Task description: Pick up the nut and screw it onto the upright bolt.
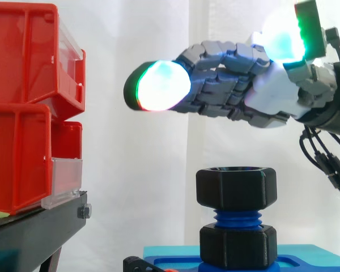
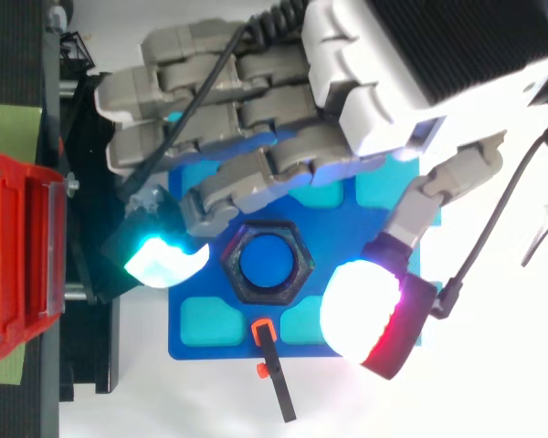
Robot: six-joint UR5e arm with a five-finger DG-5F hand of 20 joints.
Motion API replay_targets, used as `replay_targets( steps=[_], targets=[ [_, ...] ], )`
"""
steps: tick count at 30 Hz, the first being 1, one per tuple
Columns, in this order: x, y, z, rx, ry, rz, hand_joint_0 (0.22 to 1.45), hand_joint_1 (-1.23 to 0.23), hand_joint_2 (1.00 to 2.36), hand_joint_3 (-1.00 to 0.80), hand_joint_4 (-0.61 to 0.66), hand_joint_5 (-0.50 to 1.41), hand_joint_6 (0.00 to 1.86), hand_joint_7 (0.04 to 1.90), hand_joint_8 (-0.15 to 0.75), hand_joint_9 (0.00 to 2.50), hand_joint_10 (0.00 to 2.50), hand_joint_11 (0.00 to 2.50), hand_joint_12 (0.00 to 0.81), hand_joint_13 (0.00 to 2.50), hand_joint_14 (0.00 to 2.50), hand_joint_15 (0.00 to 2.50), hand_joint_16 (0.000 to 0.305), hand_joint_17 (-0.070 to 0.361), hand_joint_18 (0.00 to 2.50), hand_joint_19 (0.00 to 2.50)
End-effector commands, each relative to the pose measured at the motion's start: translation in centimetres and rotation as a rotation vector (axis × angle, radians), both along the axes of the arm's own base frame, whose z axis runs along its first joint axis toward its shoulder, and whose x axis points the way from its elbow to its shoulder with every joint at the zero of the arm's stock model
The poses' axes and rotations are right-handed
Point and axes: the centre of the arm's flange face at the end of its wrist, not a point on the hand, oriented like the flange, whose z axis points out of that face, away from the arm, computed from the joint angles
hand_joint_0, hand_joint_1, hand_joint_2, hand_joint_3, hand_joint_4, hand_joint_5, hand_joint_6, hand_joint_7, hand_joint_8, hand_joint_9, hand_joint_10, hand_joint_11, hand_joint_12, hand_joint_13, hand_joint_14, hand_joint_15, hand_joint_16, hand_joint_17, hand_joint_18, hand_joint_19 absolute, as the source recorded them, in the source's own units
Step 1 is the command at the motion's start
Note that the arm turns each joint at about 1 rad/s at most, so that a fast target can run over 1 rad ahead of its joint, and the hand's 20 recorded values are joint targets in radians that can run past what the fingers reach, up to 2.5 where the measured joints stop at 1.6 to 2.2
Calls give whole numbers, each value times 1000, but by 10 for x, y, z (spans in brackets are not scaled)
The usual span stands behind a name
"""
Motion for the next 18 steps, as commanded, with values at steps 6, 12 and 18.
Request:
replay_targets(
  steps=[6,12,18],
  targets=[
    [-3,10,-24,7,-28,-35,432,-114,1000,-500,76,-229,500,550,175,96,0,0,314,0,0,0,41,92,0,0],
    [-4,14,-31,10,-11,-38,433,-113,1000,-500,89,-223,501,573,181,103,0,0,317,0,0,0,42,94,0,0],
    [-7,16,-37,11,3,-43,433,-106,1000,-500,110,-214,501,612,187,113,0,0,318,0,0,0,41,93,0,0]
  ],
)
